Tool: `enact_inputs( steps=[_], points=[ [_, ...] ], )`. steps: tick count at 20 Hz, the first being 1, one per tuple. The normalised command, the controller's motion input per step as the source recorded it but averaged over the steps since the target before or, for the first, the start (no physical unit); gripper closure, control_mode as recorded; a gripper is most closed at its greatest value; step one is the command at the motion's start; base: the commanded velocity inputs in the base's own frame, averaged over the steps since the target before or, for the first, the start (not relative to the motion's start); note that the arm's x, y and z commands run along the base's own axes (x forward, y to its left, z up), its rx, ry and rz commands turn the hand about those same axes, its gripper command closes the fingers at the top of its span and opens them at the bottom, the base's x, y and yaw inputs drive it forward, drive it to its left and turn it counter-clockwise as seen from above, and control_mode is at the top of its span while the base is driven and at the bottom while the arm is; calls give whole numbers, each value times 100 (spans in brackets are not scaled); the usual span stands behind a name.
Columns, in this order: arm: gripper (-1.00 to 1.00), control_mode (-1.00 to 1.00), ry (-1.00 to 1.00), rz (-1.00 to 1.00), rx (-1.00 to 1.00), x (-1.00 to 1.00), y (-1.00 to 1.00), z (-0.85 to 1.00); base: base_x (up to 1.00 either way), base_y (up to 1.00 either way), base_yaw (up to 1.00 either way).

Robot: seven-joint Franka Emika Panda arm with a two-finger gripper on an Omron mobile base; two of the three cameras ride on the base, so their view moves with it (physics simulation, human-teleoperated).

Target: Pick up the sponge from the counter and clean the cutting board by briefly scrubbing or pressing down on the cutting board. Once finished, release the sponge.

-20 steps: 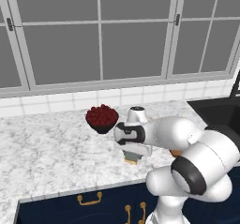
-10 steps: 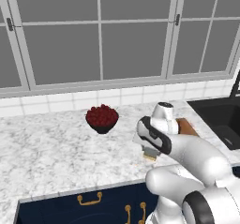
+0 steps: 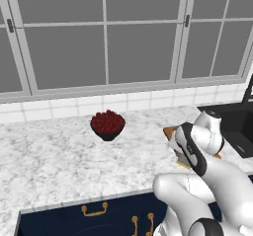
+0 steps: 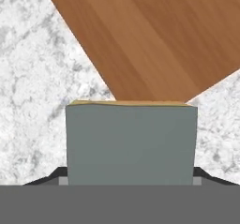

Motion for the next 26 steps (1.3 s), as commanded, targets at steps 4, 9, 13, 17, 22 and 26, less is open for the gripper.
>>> enact_inputs(
  steps=[4, 9, 13, 17, 22, 26],
  points=[
    [100, -100, 2, -3, 14, 50, -100, 1, 0, 0, 0],
    [100, -100, 13, -10, 15, 61, -100, 0, 0, 0, 0],
    [100, -100, 24, -15, 13, 71, -100, 0, 0, 0, 0],
    [100, -100, 14, -7, 4, 22, -54, -14, 0, 0, 0],
    [100, -100, 1, -14, 3, 0, -47, -5, 0, 0, 0],
    [100, -100, 0, -18, 0, 0, -17, 0, 0, 0, 0]
  ],
)
